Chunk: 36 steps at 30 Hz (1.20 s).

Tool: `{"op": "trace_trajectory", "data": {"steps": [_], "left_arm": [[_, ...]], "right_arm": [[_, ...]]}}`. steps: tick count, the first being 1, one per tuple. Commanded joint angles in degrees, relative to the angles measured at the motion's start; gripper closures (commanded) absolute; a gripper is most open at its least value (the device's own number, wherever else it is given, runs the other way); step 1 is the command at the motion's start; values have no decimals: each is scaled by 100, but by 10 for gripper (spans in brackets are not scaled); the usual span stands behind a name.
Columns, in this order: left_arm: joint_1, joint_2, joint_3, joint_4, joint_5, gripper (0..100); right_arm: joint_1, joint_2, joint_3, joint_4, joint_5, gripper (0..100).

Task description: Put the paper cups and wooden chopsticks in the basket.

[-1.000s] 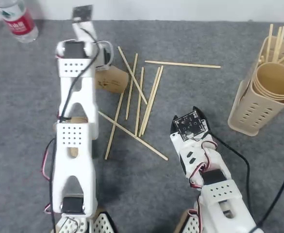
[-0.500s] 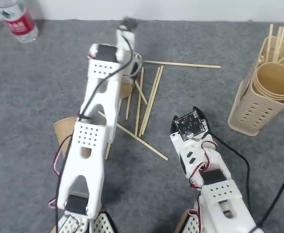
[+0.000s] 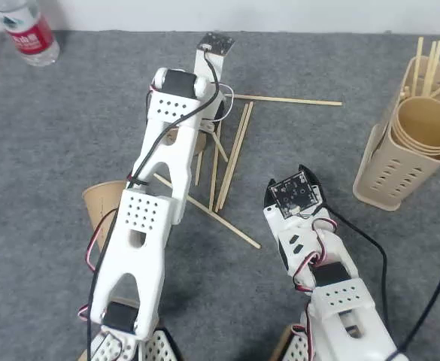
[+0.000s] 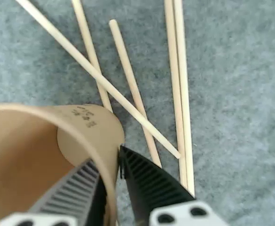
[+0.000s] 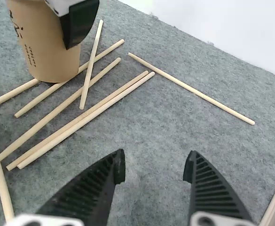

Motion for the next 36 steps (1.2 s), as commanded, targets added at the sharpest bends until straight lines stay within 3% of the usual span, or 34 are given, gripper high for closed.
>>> {"op": "trace_trajectory", "data": {"steps": [1,10,17,23,36], "left_arm": [[-35,-422,-101,193,396,987],[-35,-624,-127,202,448,989],[-26,-1530,-57,202,1626,991],[44,-2048,1534,193,1697,991],[1064,-3974,1569,176,1820,991]], "right_arm": [[75,-136,-62,-127,79,786],[75,-110,-62,-127,79,786],[75,-119,-62,-127,79,786],[75,-145,-62,-127,79,786],[84,-119,-62,-127,79,786]]}}
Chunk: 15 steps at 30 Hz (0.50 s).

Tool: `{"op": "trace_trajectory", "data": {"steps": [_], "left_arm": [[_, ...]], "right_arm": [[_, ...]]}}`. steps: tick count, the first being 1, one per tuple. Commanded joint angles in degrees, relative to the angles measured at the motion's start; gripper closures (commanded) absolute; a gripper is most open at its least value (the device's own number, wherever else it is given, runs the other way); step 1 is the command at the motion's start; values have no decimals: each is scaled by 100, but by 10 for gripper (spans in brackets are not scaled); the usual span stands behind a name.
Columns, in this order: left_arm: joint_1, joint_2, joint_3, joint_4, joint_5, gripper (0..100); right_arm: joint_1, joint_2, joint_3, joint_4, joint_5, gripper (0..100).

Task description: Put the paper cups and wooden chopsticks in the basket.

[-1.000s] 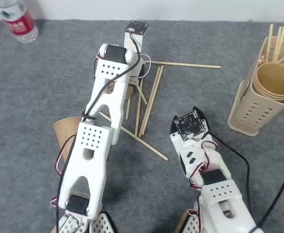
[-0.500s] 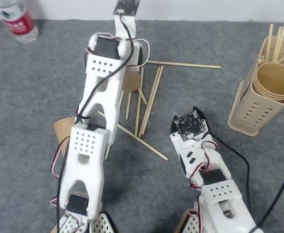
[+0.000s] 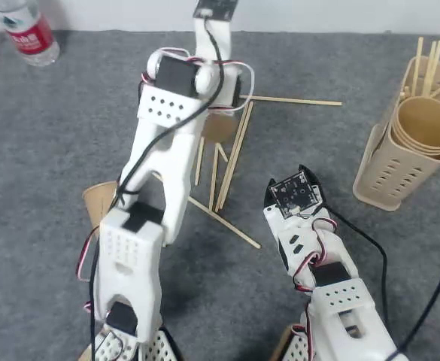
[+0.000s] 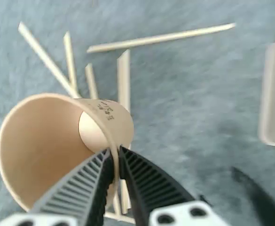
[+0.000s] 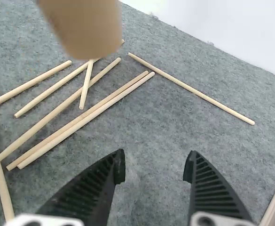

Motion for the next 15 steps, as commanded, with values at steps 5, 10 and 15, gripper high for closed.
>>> {"op": "trace_trajectory", "data": {"steps": [5,10,15], "left_arm": [[791,-1512,-242,-167,-167,991],[1336,-2356,-233,-1125,-176,991],[2066,-2514,-198,-1767,-404,991]], "right_arm": [[92,-119,-62,-127,79,786],[92,-110,-62,-127,79,786],[57,-110,-44,-127,79,786]]}}
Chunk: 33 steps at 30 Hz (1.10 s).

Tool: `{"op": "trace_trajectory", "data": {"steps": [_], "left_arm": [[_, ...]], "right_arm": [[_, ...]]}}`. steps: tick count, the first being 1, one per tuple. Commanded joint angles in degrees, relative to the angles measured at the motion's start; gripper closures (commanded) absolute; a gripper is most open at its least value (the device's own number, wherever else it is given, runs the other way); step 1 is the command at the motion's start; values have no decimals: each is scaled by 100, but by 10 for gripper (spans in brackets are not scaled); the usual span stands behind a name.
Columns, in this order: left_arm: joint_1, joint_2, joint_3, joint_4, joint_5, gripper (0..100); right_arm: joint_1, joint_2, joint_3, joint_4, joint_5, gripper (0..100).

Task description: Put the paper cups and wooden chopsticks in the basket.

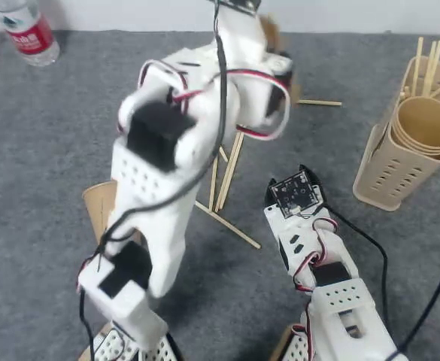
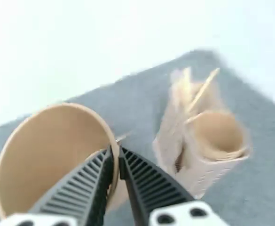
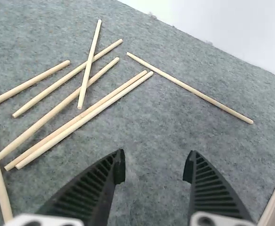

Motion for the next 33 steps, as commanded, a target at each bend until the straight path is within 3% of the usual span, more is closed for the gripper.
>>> {"op": "trace_trajectory", "data": {"steps": [1,17,24,30,33], "left_arm": [[686,-281,-145,-598,-325,991],[2101,1582,-163,-3411,-1556,991],[2145,2391,-180,-4220,-1925,991],[2145,2681,-163,-4413,-2084,991],[2171,2637,-198,-4062,-2075,989]], "right_arm": [[31,-110,-44,-127,79,786],[48,-110,-44,-127,378,786],[48,-110,-44,-127,396,786],[57,-110,-53,-127,396,786],[57,-110,-53,-127,396,786]]}}
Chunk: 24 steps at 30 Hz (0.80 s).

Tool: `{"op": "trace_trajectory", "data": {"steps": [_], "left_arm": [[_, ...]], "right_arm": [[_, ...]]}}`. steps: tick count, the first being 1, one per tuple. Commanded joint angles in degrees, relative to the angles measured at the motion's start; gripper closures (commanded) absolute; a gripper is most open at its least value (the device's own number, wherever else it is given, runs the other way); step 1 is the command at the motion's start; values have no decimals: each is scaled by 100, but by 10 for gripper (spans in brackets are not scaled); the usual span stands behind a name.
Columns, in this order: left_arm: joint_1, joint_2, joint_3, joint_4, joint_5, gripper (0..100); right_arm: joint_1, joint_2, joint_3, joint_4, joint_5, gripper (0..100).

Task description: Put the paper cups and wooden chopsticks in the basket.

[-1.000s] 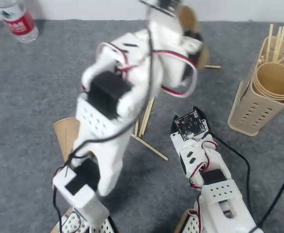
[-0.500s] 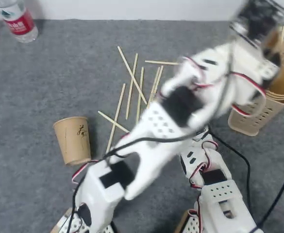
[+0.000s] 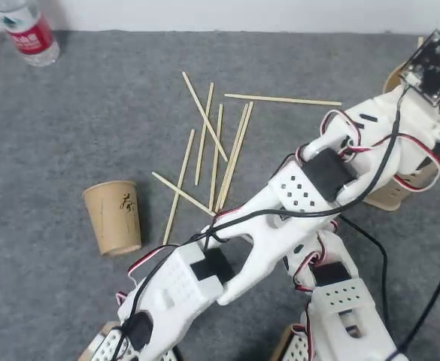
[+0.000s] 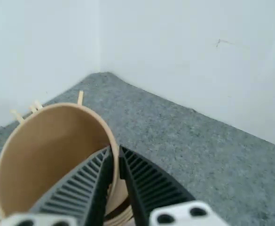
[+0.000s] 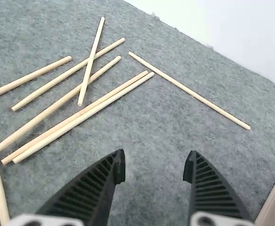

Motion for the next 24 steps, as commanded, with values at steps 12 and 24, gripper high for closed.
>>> {"op": "trace_trajectory", "data": {"steps": [12,24], "left_arm": [[35,-229,-1033,1424,721,744],[-905,-818,-2308,2040,2453,739]], "right_arm": [[66,-101,-53,-127,79,786],[66,-101,-53,-127,79,786]]}}
